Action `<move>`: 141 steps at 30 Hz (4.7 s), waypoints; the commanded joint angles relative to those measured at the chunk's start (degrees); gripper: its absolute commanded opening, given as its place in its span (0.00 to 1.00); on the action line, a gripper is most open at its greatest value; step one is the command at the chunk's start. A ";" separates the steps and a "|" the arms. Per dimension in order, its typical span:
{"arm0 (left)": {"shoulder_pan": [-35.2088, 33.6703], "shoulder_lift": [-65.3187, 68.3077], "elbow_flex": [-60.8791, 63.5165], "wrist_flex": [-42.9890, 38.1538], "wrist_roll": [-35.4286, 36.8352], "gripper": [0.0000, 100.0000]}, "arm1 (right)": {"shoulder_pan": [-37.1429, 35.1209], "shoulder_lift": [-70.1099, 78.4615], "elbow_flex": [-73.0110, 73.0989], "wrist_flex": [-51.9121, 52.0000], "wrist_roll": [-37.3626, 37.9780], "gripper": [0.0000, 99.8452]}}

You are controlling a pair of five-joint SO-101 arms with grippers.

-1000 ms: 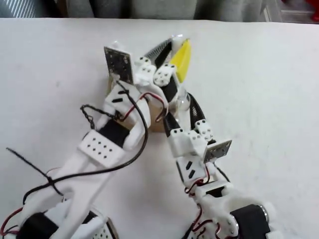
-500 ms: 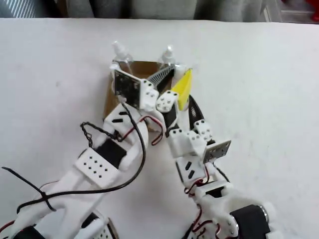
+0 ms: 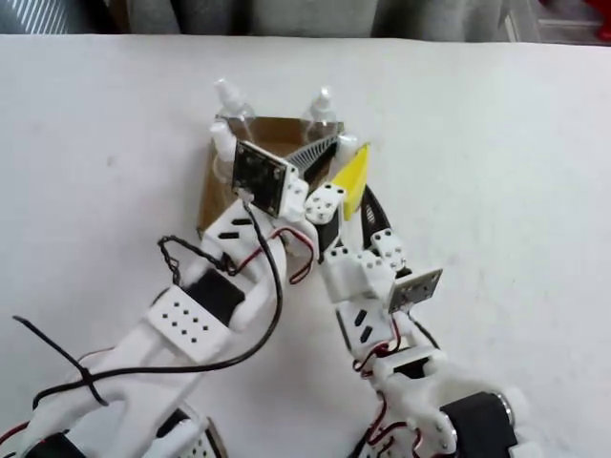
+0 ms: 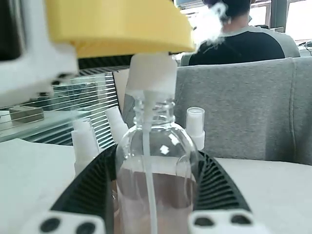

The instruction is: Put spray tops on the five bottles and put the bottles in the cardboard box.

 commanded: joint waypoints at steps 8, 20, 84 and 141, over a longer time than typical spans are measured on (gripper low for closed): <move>0.84 -0.48 0.53 0.53 -0.44 0.02 | 1.89 -1.45 0.62 0.31 -0.62 0.02; 0.84 -0.75 4.22 0.09 -9.32 0.02 | 2.15 -1.45 0.62 2.33 -0.70 0.02; 0.40 -24.13 -8.09 24.62 -9.41 0.43 | 4.26 -1.45 0.62 4.26 -0.70 0.02; -35.21 -67.82 43.52 31.56 -9.41 0.02 | -1.36 4.70 -32.09 27.21 0.44 0.02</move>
